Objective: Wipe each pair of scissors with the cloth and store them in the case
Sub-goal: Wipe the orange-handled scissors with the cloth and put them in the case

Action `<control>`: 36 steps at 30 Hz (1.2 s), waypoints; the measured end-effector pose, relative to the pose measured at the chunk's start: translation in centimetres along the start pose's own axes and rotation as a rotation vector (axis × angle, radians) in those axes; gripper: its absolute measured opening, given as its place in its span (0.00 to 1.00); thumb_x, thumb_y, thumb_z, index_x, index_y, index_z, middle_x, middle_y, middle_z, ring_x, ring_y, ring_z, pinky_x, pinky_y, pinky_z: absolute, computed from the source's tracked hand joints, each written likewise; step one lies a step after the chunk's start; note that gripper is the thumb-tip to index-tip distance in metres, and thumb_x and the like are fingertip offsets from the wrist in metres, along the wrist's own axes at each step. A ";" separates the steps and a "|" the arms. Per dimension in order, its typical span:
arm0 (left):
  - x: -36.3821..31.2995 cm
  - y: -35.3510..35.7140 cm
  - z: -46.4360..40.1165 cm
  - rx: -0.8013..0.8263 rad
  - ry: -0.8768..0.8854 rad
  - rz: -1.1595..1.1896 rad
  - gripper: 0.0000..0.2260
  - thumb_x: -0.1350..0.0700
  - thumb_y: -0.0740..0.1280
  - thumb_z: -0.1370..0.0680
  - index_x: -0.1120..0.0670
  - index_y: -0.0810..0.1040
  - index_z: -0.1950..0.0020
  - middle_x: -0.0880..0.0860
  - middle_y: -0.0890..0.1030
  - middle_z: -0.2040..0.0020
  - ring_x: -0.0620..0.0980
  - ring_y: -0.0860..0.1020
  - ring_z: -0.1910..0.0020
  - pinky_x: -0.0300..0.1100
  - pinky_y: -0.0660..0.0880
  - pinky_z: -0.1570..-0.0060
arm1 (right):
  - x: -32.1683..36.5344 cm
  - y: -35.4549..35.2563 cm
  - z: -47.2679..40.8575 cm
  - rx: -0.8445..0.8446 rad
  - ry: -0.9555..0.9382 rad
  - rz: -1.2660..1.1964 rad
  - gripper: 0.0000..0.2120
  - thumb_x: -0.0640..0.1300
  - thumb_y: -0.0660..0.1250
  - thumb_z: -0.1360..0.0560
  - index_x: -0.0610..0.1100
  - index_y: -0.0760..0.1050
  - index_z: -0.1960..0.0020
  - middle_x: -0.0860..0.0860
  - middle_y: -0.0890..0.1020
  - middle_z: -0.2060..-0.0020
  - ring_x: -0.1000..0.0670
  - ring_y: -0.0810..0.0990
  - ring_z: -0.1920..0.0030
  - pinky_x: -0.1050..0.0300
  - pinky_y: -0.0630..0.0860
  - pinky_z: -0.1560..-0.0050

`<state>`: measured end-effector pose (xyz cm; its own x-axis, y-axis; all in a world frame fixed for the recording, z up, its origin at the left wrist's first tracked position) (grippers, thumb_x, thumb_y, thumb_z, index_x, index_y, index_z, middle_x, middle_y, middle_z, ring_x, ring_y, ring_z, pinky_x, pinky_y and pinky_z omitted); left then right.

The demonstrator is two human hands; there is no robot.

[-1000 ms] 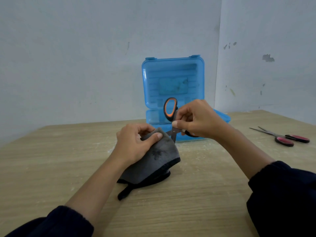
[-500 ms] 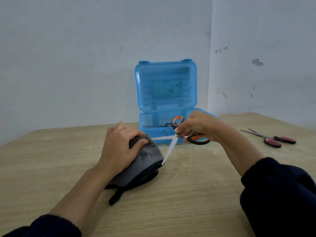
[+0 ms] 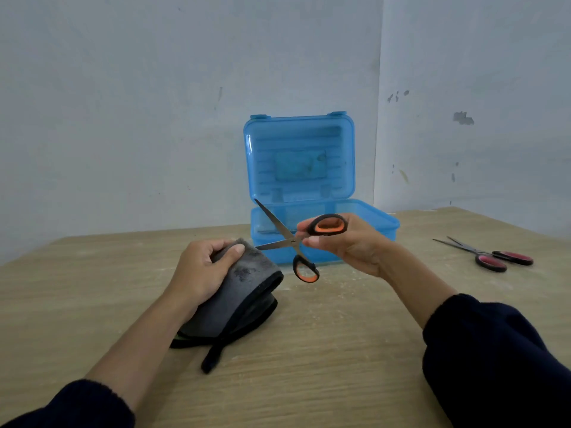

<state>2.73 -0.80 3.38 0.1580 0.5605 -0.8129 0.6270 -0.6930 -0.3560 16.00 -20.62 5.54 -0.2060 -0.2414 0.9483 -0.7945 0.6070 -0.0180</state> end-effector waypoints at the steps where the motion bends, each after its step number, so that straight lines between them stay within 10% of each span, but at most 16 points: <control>1: -0.1 0.1 0.0 0.006 -0.030 0.046 0.06 0.56 0.66 0.24 0.49 0.83 0.55 0.46 0.85 0.59 0.41 0.81 0.61 0.35 0.75 0.57 | -0.4 0.3 -0.2 -0.056 -0.030 -0.041 0.12 0.25 0.66 0.31 0.40 0.81 0.55 0.49 0.86 0.60 0.54 0.84 0.55 0.64 0.79 0.51; 16: -1.3 0.1 -0.4 -0.216 -0.047 0.231 0.04 0.54 0.72 0.29 0.51 0.84 0.56 0.49 0.80 0.67 0.41 0.76 0.68 0.30 0.73 0.63 | -1.4 3.4 -1.0 -0.152 -0.039 -0.064 0.01 0.36 0.69 0.29 0.38 0.79 0.59 0.49 0.82 0.68 0.52 0.81 0.67 0.61 0.79 0.60; 22: -1.1 0.0 -0.2 -0.348 0.110 -0.099 0.10 0.49 0.73 0.32 0.49 0.78 0.54 0.47 0.76 0.59 0.46 0.71 0.65 0.37 0.70 0.61 | -1.6 4.5 -1.1 -0.182 -0.023 -0.052 0.06 0.37 0.70 0.29 0.35 0.80 0.53 0.48 0.83 0.65 0.54 0.82 0.64 0.64 0.78 0.62; 36: -2.5 0.9 0.8 -0.202 0.171 -0.163 0.09 0.41 0.70 0.37 0.44 0.82 0.64 0.43 0.84 0.65 0.39 0.80 0.62 0.51 0.76 0.48 | -1.5 6.4 -0.8 -0.210 -0.056 -0.091 0.02 0.36 0.69 0.28 0.38 0.79 0.58 0.52 0.83 0.69 0.56 0.81 0.66 0.64 0.79 0.62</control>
<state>2.30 -3.18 4.67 0.1578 0.7371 -0.6571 0.7911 -0.4926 -0.3626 11.72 -15.74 4.25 -0.1747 -0.3404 0.9239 -0.6759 0.7238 0.1389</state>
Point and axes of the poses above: each hand's wrist, its own z-axis away from the middle knuckle, its own y-axis out of the palm, x = y × z, the point moved 1 cm from there along -z, towards the middle knuckle
